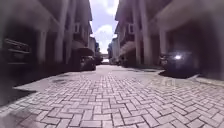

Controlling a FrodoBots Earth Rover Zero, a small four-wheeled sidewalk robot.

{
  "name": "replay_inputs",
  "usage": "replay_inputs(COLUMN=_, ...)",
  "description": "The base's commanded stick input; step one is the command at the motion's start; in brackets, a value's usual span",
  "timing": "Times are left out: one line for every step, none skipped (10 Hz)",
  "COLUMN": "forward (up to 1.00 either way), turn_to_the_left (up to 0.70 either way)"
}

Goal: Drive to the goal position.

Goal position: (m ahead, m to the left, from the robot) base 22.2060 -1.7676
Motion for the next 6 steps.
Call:
replay_inputs(forward=0.5, turn_to_the_left=0.0)
replay_inputs(forward=0.5, turn_to_the_left=0.0)
replay_inputs(forward=0.5, turn_to_the_left=0.0)
replay_inputs(forward=0.5, turn_to_the_left=-0.04)
replay_inputs(forward=0.5, turn_to_the_left=-0.17)
replay_inputs(forward=0.5, turn_to_the_left=-0.3)
